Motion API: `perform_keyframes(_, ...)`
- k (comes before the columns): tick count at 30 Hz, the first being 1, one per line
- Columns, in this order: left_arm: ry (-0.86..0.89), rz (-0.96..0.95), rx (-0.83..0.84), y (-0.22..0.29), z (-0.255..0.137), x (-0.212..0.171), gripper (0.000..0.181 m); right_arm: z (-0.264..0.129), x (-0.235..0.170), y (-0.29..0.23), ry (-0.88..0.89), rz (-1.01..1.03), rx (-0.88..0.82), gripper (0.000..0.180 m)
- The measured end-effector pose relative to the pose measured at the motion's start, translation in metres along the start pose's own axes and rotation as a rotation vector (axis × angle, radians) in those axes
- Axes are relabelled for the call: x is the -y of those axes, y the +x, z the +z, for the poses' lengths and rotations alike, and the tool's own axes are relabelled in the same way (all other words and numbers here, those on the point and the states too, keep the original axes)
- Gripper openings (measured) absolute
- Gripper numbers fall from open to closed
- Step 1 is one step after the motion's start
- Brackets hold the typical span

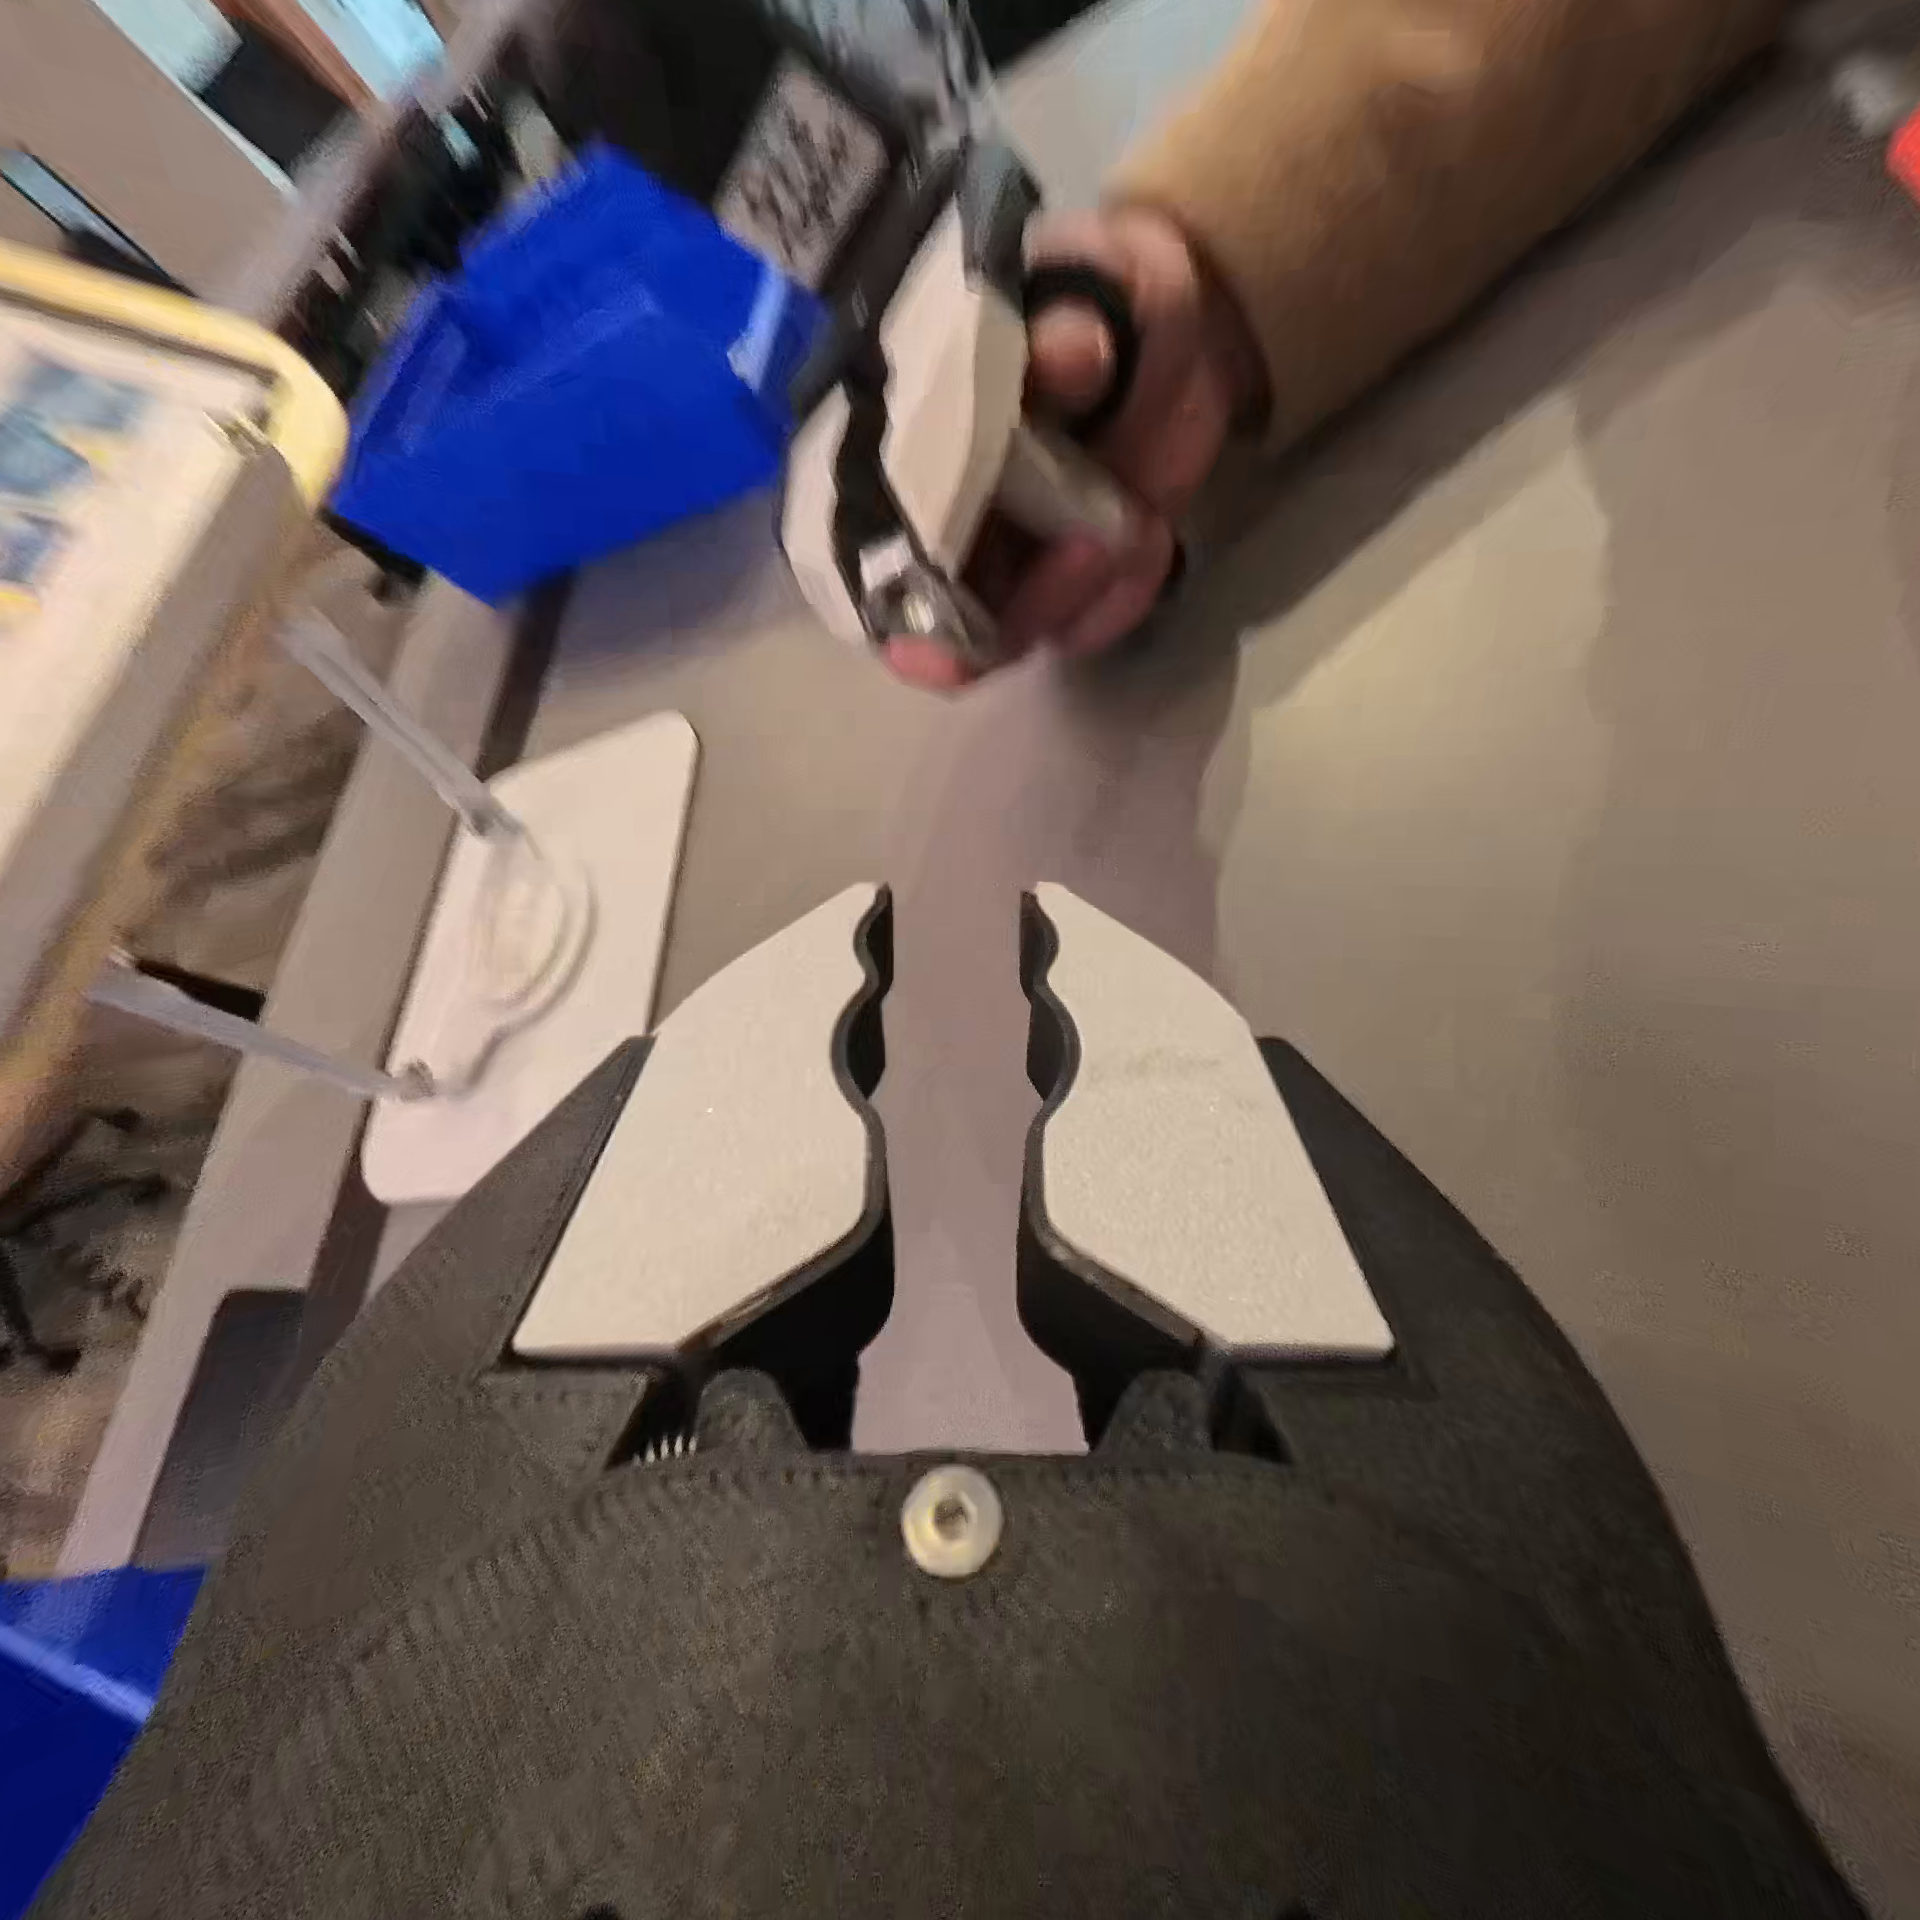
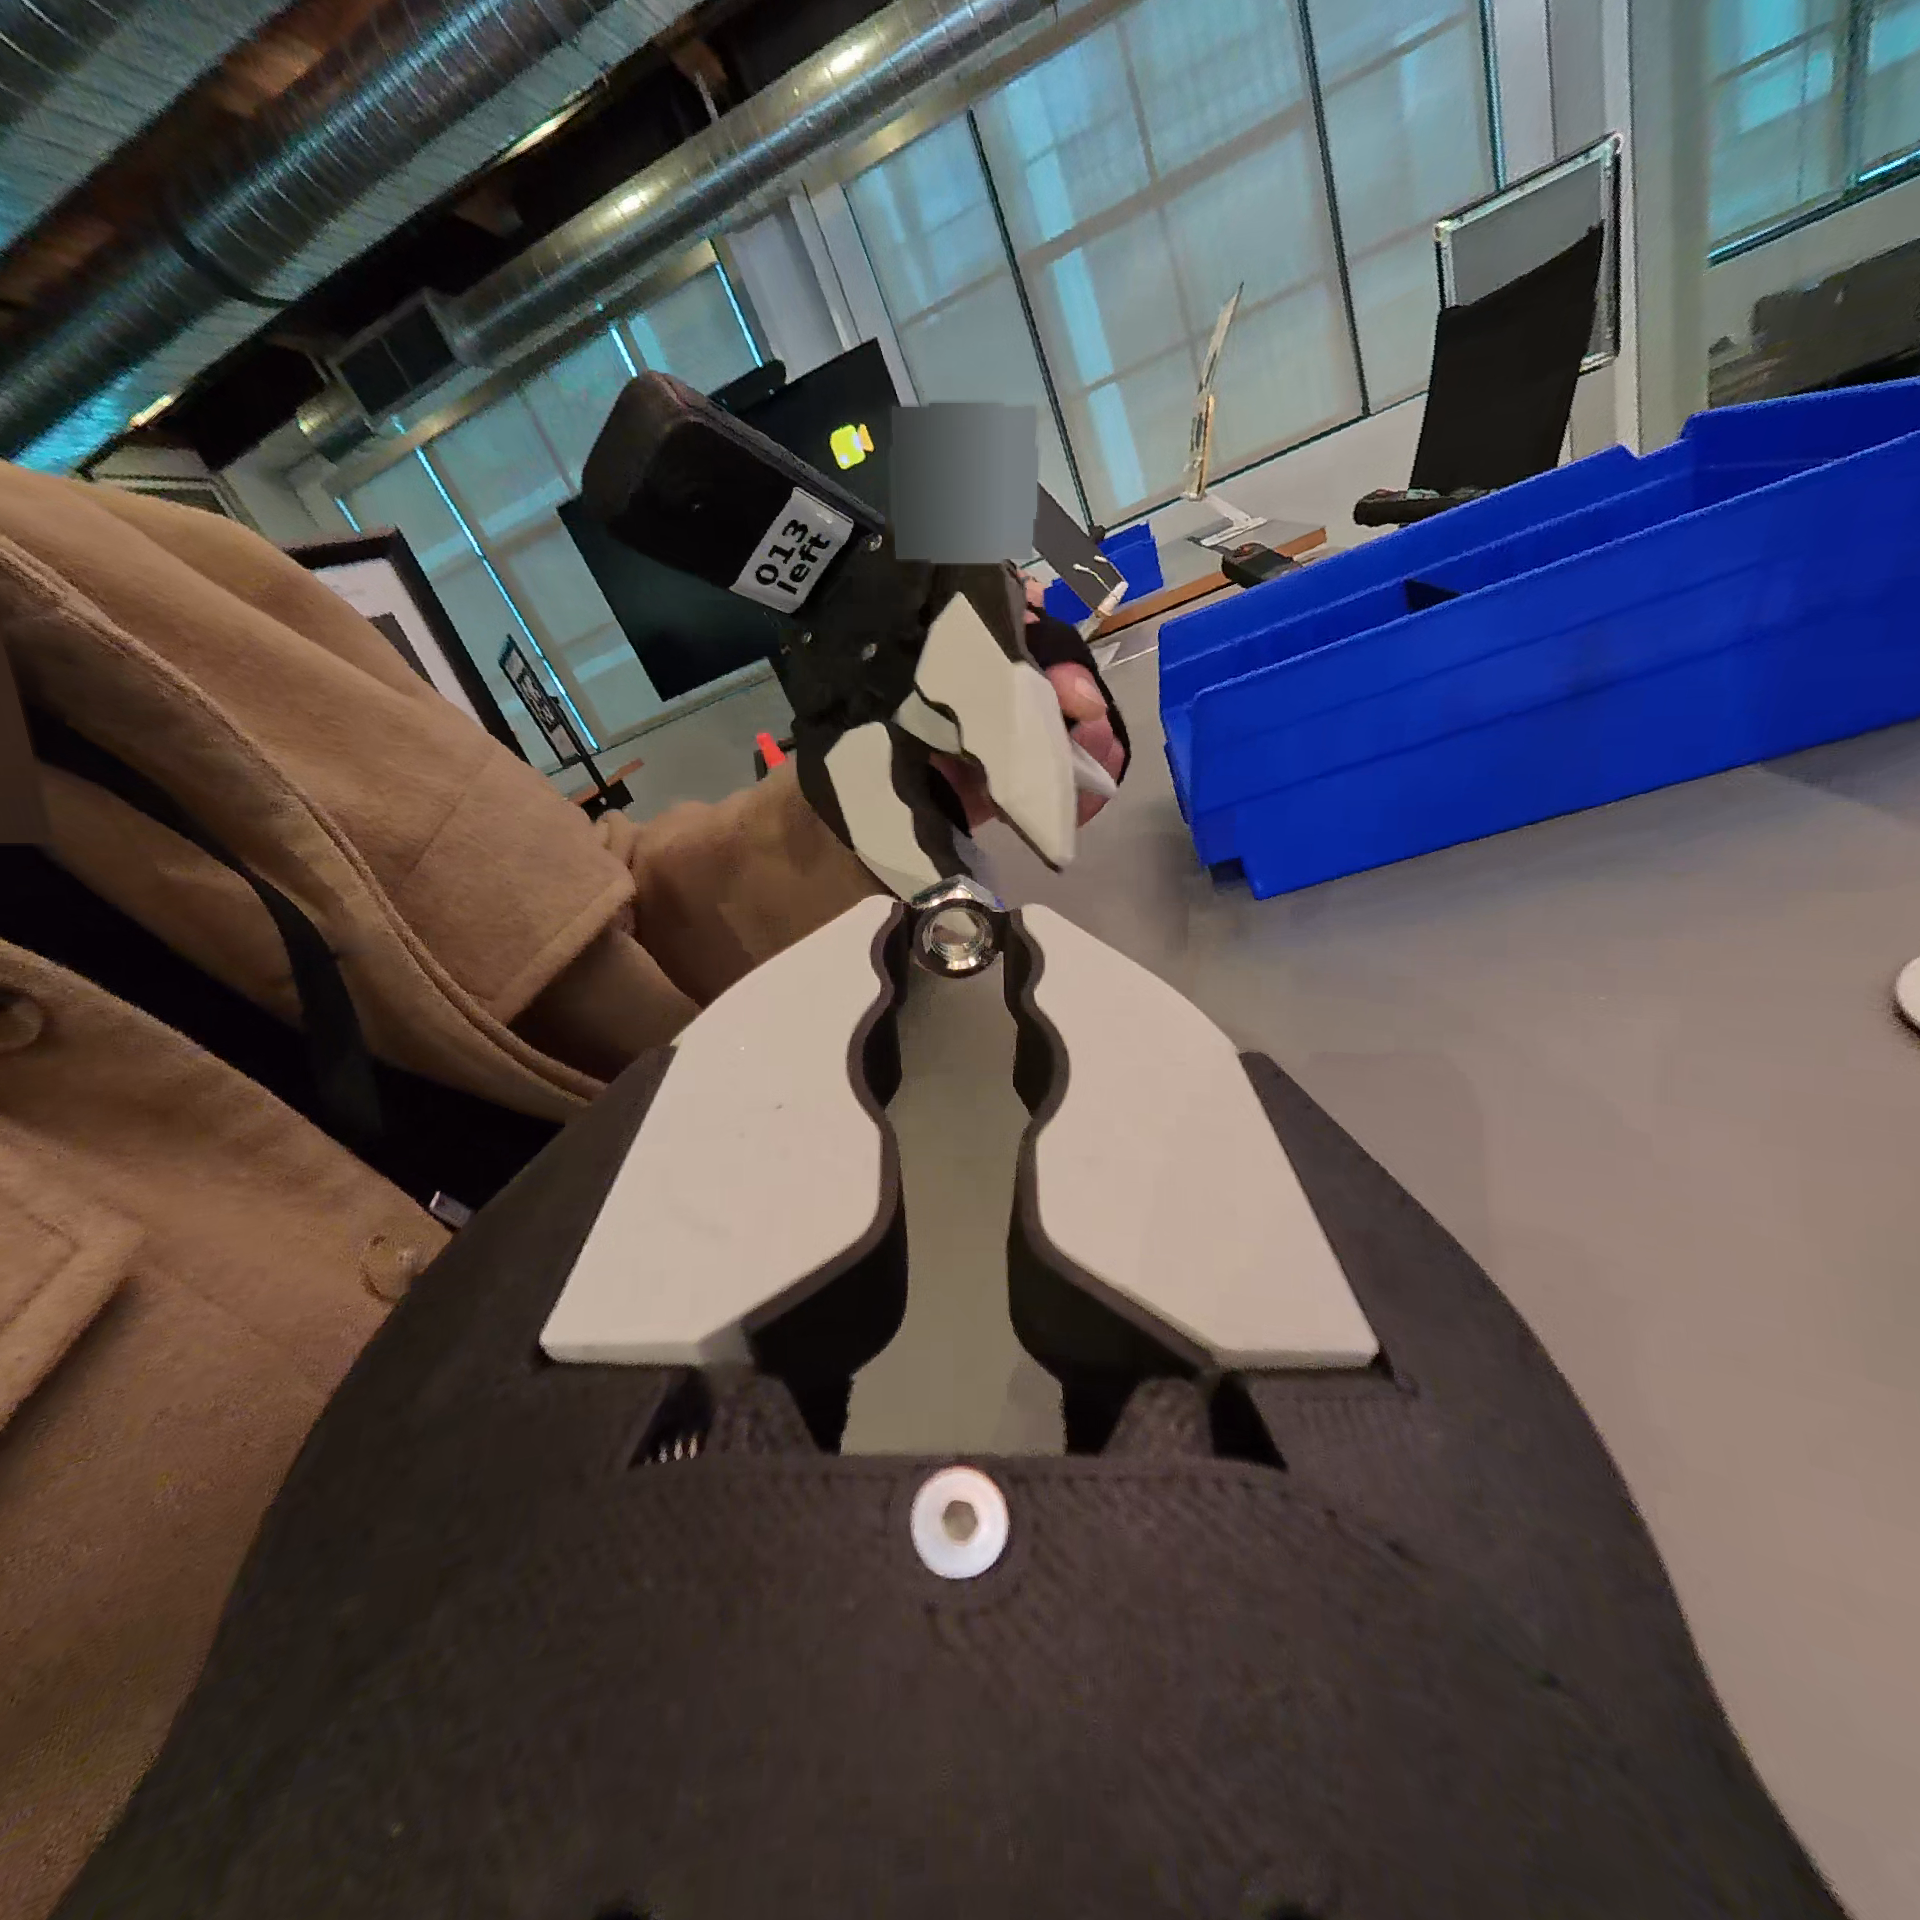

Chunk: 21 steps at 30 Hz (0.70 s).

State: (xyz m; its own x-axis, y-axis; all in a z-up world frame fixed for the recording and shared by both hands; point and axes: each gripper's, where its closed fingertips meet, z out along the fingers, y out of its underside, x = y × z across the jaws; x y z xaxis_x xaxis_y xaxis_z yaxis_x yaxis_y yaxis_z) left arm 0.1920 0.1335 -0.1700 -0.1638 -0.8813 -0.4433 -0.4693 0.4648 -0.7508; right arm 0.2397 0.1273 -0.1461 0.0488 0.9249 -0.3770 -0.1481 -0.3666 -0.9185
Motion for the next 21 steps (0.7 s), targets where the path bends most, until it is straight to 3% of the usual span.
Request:
perform_keyframes(4,-0.228,0.047,-0.097,0.014,0.010,-0.053,0.024,-0.002,-0.008,0.005,-0.051,-0.034,-0.032,0.017)
perform_keyframes(10,-0.360,0.088,-0.200,0.027,0.026,-0.087,0.026,-0.002,-0.014,0.007,-0.082,-0.049,-0.040,0.017)
perform_keyframes(21,-0.325,0.075,-0.215,0.044,0.044,-0.076,0.035,-0.003,-0.014,0.008,-0.080,-0.051,-0.037,0.017)
